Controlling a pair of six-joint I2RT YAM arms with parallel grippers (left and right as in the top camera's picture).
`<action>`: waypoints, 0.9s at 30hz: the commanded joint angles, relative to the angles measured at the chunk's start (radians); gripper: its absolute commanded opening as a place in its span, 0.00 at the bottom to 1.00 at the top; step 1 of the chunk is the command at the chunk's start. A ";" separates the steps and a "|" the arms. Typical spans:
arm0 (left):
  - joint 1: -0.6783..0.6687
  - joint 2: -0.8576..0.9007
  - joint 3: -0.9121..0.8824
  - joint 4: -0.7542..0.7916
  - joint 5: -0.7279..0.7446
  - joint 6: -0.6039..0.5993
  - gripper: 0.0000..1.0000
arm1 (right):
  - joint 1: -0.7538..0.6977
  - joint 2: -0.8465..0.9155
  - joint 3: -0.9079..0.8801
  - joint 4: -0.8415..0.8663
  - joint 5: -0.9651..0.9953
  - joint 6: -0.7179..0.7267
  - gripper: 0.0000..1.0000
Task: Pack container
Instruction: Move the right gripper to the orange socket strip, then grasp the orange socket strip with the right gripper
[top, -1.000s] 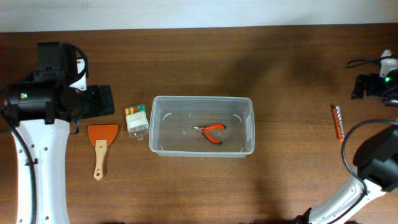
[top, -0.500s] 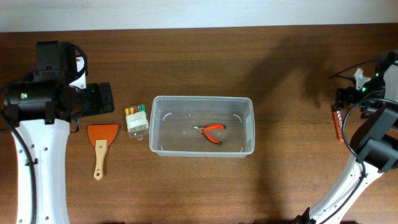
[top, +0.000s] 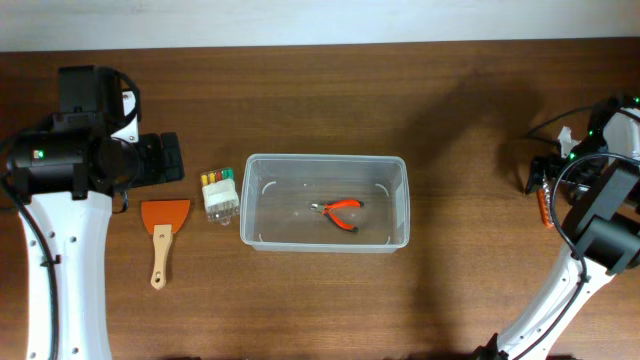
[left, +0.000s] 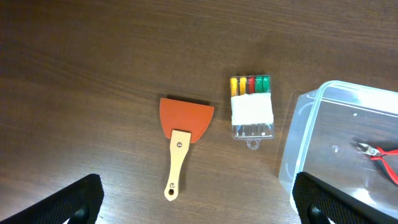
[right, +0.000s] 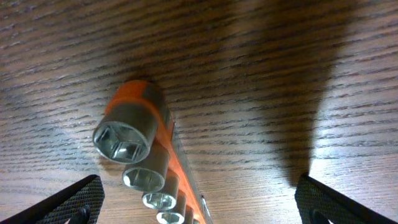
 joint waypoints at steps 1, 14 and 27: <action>0.004 -0.009 0.006 0.003 0.003 0.016 0.99 | 0.004 0.028 -0.080 0.042 -0.007 0.011 0.99; 0.004 -0.009 0.006 -0.001 0.003 0.016 0.99 | 0.025 0.028 -0.198 0.147 -0.033 0.010 0.99; 0.004 -0.009 0.006 -0.004 0.003 0.016 0.99 | 0.024 0.028 -0.198 0.141 -0.076 0.012 0.30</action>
